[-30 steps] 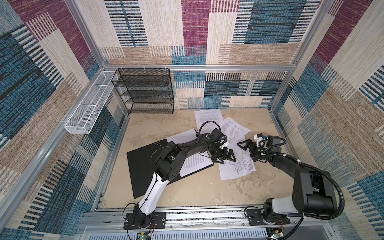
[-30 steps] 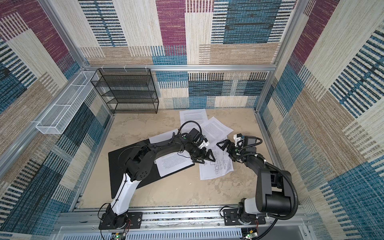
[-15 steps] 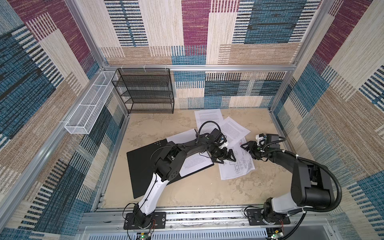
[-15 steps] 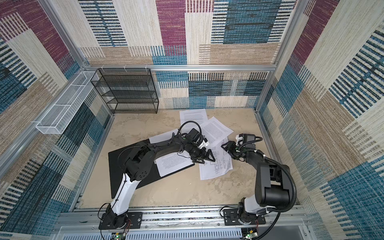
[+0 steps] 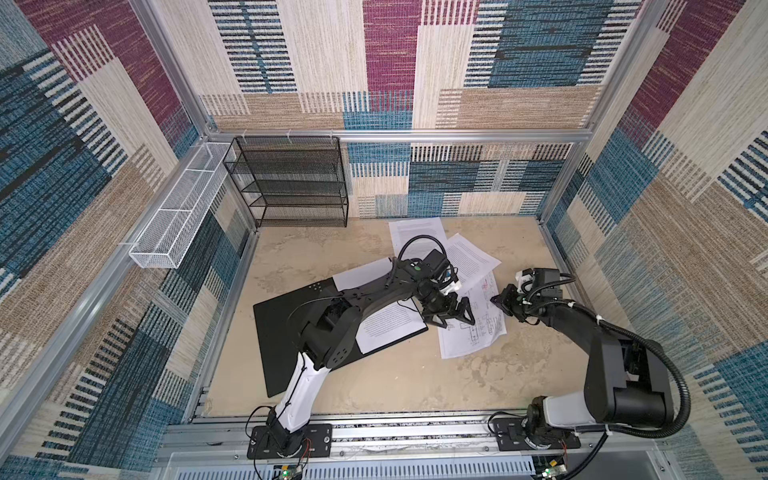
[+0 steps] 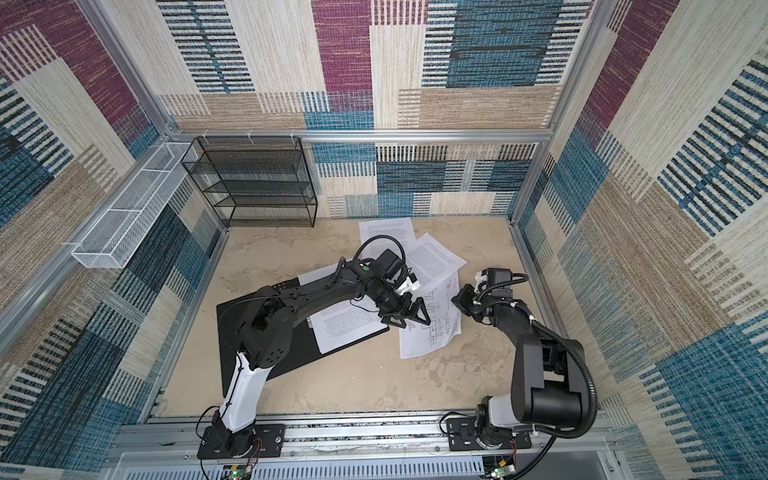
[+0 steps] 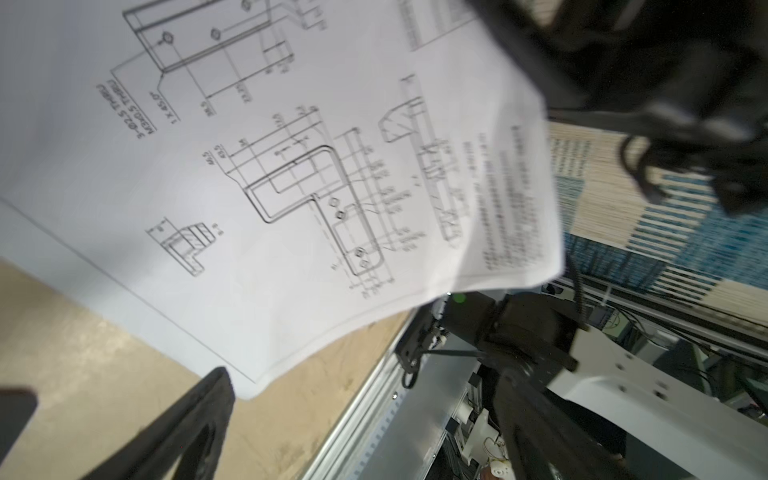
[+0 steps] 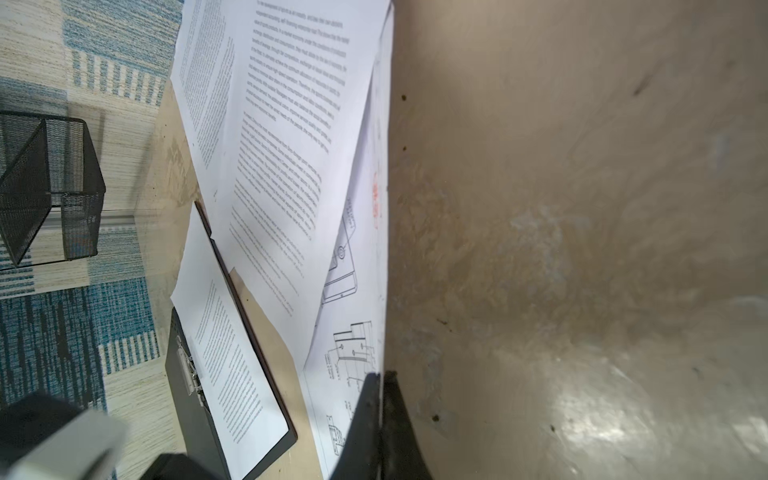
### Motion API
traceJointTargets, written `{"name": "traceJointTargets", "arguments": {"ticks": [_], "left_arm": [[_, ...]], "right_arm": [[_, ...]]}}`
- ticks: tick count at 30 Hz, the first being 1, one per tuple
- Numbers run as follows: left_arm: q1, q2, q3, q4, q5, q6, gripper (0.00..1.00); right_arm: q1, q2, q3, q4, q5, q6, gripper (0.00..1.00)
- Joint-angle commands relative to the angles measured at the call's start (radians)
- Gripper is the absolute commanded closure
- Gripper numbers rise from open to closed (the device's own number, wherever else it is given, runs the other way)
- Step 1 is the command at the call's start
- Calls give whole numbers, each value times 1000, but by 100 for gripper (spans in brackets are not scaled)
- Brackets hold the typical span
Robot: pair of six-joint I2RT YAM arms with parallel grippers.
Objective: Put the files into the folder
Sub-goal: 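Lift the drawing sheet with the right gripper while the left withdraws to the clip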
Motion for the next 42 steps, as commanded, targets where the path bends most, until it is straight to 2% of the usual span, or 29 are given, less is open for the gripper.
{"name": "traceJointTargets", "arguments": {"ticks": [1, 3, 6, 8, 10, 13, 15, 18, 21, 28, 29, 33, 38, 42], "left_arm": [[11, -104, -17, 45, 125, -12, 2], [36, -169, -40, 48, 118, -34, 2], [126, -278, -125, -4, 14, -44, 2], [224, -358, -220, -54, -48, -38, 2], [346, -457, -362, -31, -65, -44, 1], [520, -553, -479, -96, -115, -6, 1], [617, -585, -531, -146, -146, 20, 1], [760, -617, -628, -131, -134, 19, 1], [850, -598, -682, -116, -139, 21, 1], [919, -522, -714, -80, -176, 9, 1], [921, -511, -714, -80, -212, 12, 1], [924, -460, -731, -71, -252, 16, 1], [929, -414, -729, -70, -248, 22, 1], [930, -409, -720, -83, -268, 31, 1]], "right_arm": [[1, -56, 12, -72, 108, -15, 100], [1, -104, 21, -108, 145, -14, 100], [1, -192, 56, -178, 188, -9, 100], [1, -251, 98, -230, 213, -15, 100], [2, -300, 163, -293, 236, -29, 100], [29, -338, 262, -364, 242, -42, 100], [97, -332, 327, -379, 243, -40, 100], [258, -239, 455, -390, 264, -31, 100], [399, -117, 582, -351, 271, -16, 100], [632, 168, 880, -268, 175, 20, 100], [647, 183, 888, -247, 148, 28, 100], [668, 189, 815, -142, 47, 66, 100], [638, 189, 646, -58, 33, 86, 100], [635, 257, 588, 8, 58, 79, 100]]}}
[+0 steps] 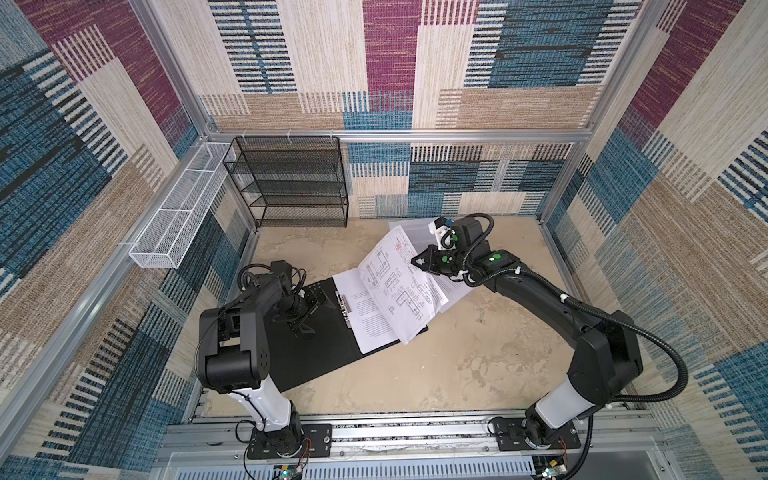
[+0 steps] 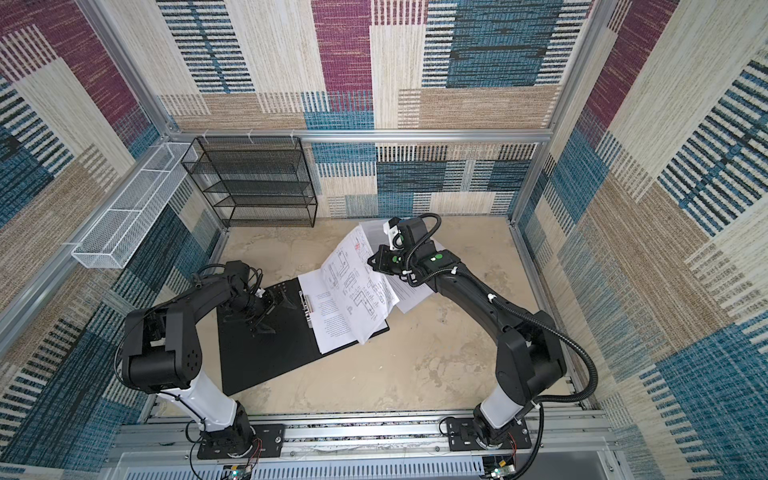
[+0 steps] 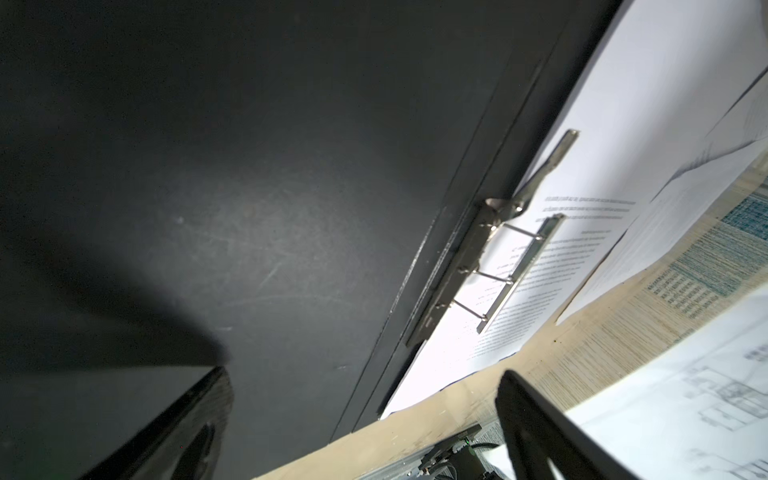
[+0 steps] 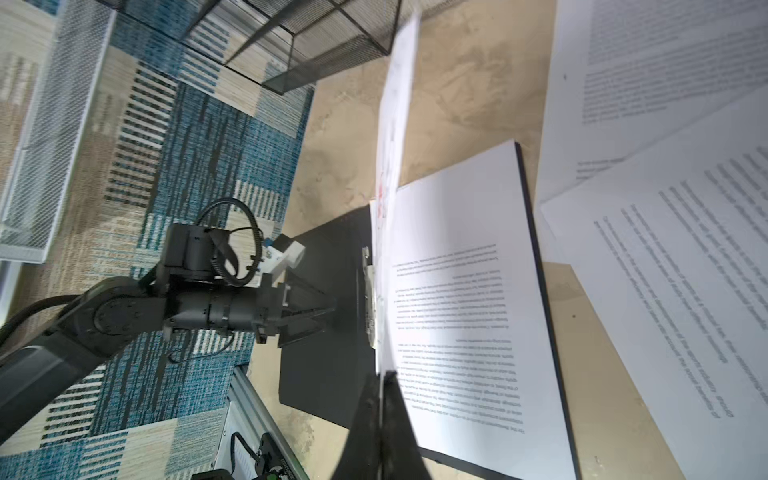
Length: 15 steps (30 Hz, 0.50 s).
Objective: Put the files into the folder
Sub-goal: 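Lay the drawing sheet onto the folder papers with the right gripper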
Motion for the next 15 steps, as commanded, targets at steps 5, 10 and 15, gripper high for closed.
{"name": "traceJointTargets", "arguments": {"ticks": [5, 10, 15], "left_arm": [[1, 16, -2, -18, -34, 36, 2], [1, 25, -3, -16, -28, 36, 2], [1, 33, -2, -16, -29, 36, 2]], "right_arm": [[3, 124, -50, 192, 19, 0, 100], [9, 204, -69, 263, 12, 11, 100], [24, 250, -63, 290, 36, 33, 100]]}}
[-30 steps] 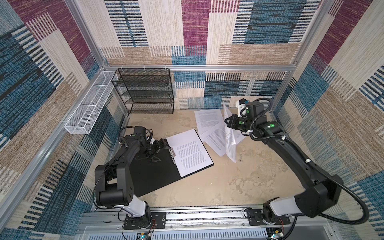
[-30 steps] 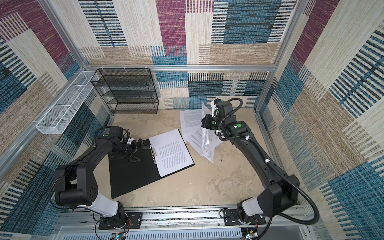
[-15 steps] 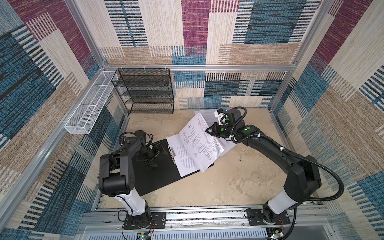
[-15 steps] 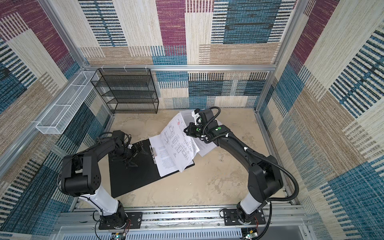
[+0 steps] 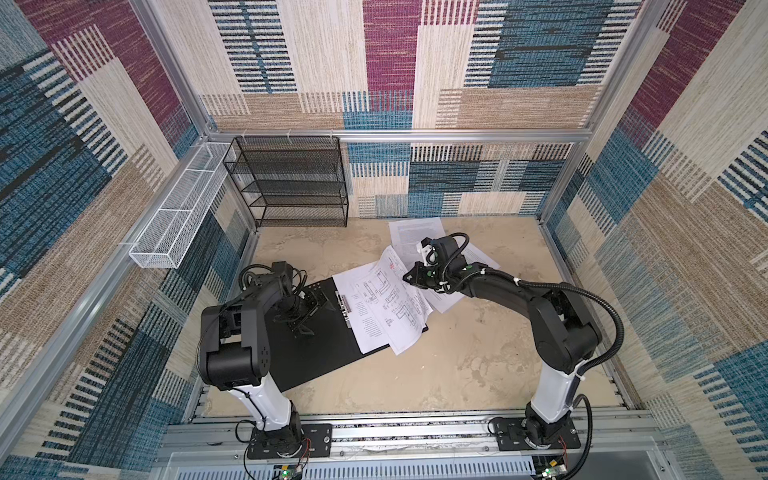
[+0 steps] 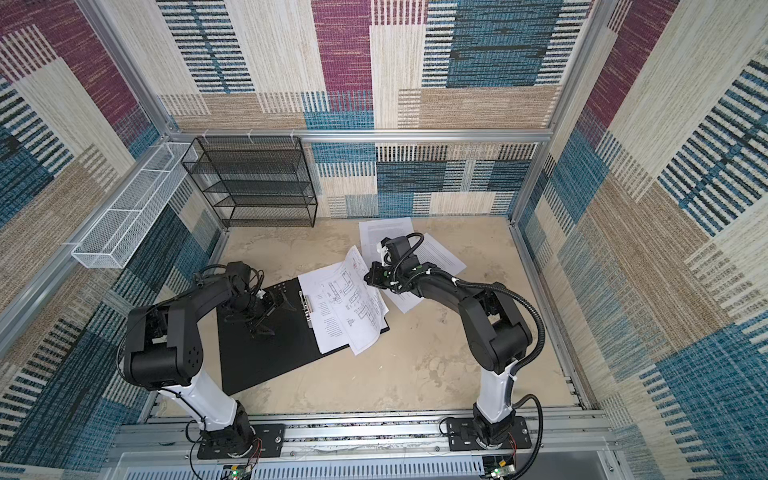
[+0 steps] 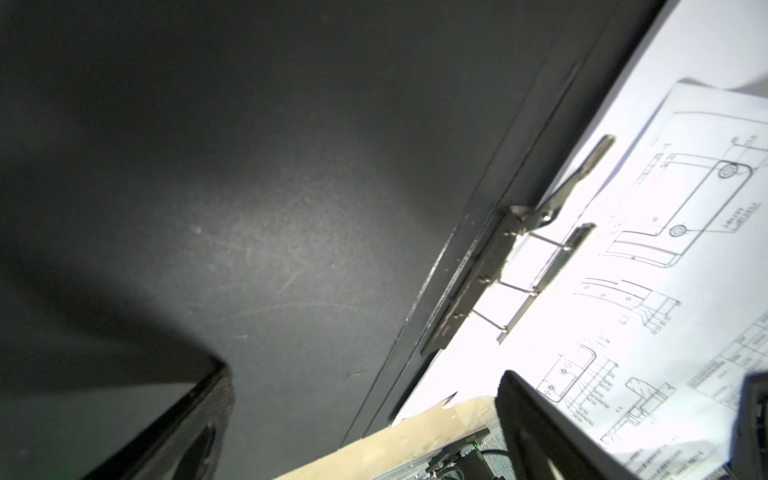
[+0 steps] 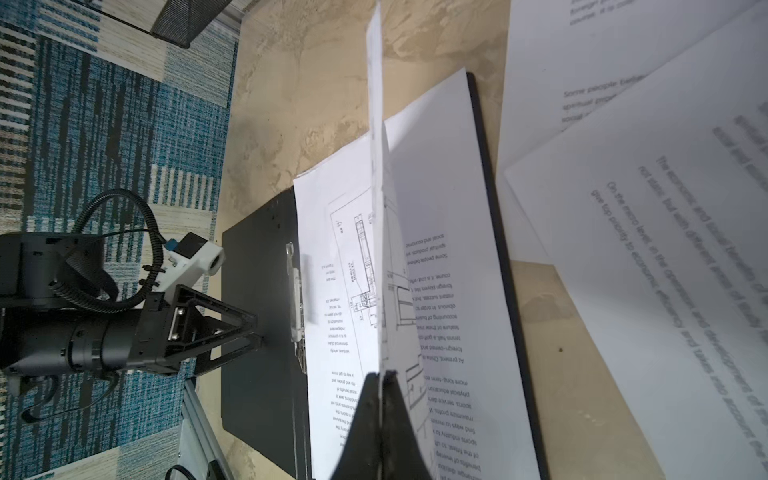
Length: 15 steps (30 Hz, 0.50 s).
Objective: Put the files into the folder
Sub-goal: 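Lay the drawing sheet onto the folder papers with the right gripper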
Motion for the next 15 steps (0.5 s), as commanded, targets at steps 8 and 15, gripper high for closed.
{"name": "traceJointTargets", "arguments": {"ticks": [8, 15], "left_arm": [[1, 11, -4, -15, -9, 26, 2], [1, 15, -6, -11, -6, 24, 2]], "right_arm": [[11, 75, 13, 121, 40, 73, 100], [25, 117, 34, 137, 28, 88, 100]]}}
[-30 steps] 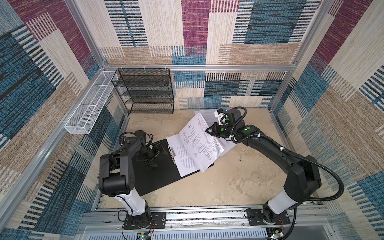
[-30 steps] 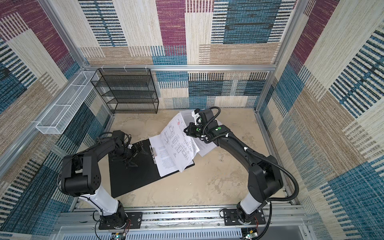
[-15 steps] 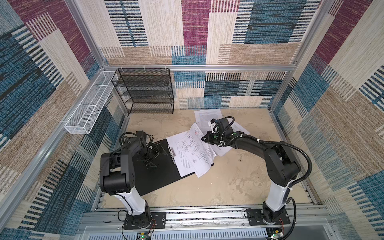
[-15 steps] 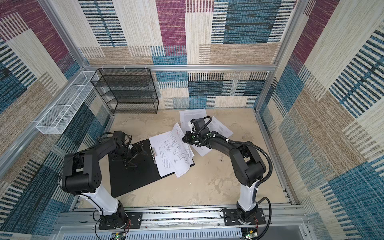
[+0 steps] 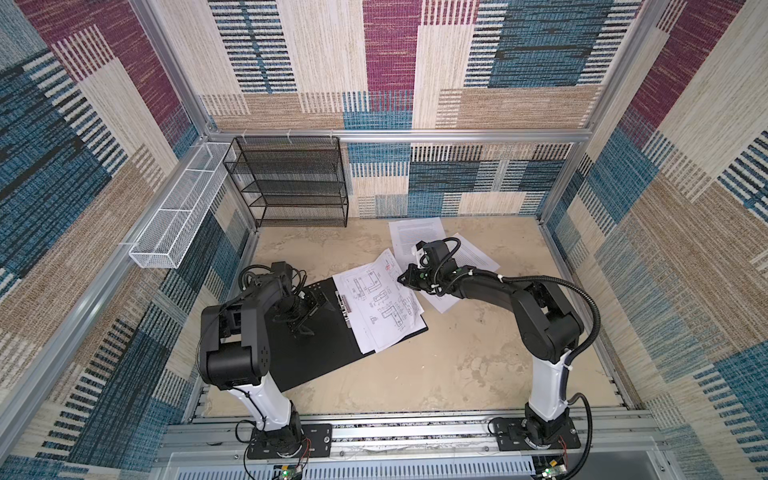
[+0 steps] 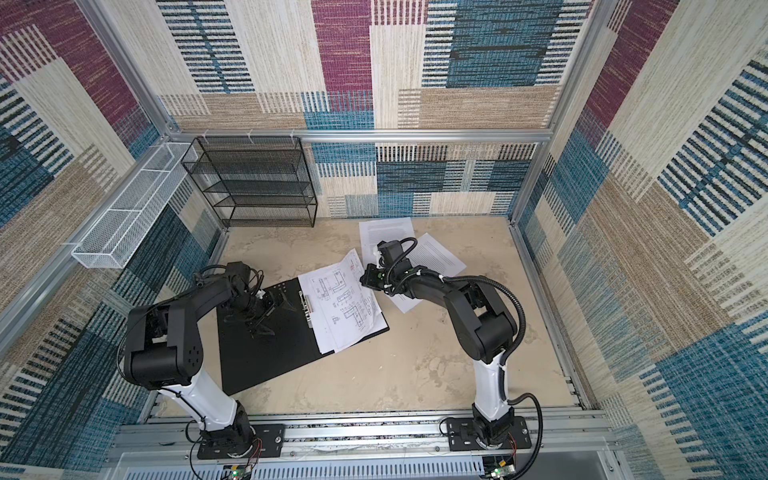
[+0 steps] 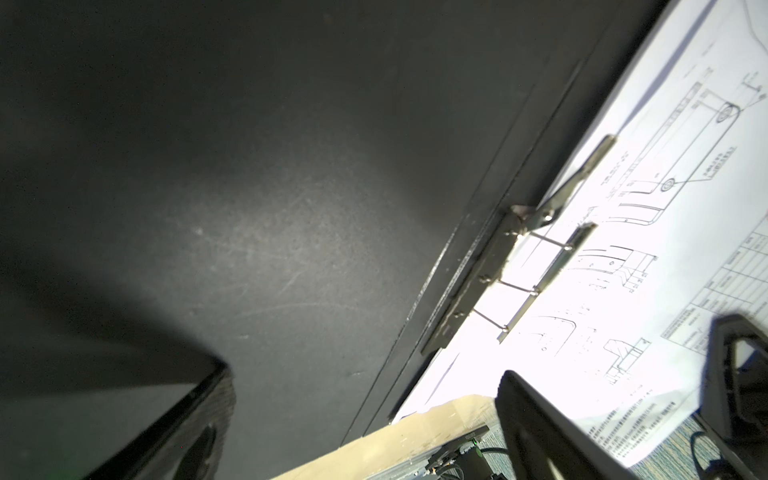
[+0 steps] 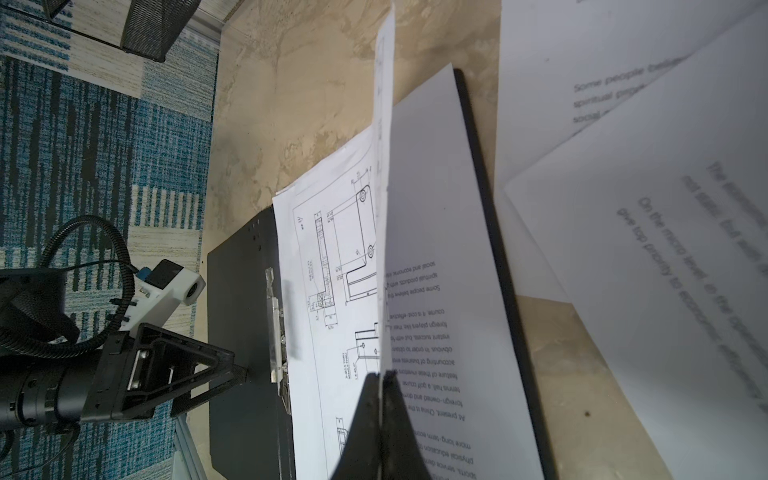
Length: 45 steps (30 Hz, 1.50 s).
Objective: Put the files into the folder
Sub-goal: 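Lay the drawing sheet onto the folder papers with the right gripper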
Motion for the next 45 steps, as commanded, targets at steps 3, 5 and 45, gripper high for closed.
{"name": "traceJointTargets", "arguments": {"ticks": [3, 5, 45], "left_arm": [[1, 14, -5, -10, -6, 17, 2], [-1, 15, -3, -10, -7, 16, 2], [-1, 21, -3, -10, -4, 17, 2]], "right_arm": [[12, 28, 18, 48, -5, 28, 100], [16, 31, 22, 48, -2, 33, 100], [44, 49, 20, 17, 47, 50, 67]]}}
